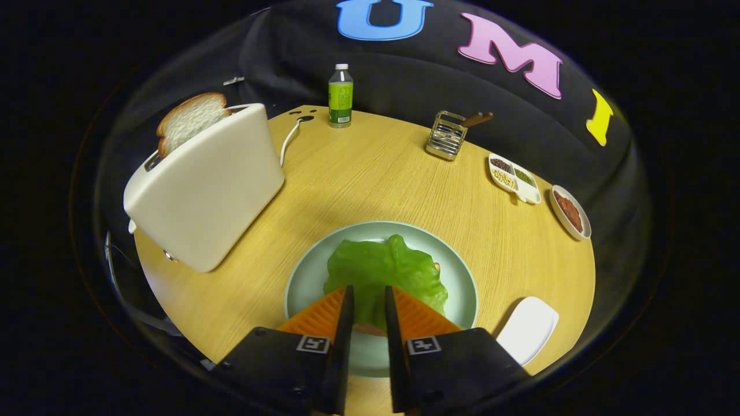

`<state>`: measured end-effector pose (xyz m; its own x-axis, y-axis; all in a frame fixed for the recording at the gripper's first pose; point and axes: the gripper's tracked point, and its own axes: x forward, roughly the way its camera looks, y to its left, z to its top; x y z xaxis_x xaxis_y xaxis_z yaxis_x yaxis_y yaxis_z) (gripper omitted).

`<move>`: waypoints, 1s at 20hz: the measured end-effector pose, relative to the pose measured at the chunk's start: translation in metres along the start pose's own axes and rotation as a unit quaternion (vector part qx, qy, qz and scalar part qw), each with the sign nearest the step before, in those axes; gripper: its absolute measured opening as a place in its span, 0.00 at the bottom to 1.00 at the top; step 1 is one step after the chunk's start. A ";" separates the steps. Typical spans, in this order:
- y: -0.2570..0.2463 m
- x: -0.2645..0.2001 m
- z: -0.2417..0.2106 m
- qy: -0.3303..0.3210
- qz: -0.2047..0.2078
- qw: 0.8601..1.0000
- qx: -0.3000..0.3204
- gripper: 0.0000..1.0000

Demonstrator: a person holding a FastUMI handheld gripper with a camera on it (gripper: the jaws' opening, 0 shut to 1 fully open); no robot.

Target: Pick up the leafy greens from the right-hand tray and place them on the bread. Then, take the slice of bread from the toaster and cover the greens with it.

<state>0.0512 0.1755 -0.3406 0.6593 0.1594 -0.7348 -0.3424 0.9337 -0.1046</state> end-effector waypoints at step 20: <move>0.095 -0.115 0.164 -0.182 0.114 0.976 0.027 1.00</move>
<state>0.0530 0.2990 -0.1563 0.7674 0.4601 -0.4465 -0.4796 0.8741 0.0764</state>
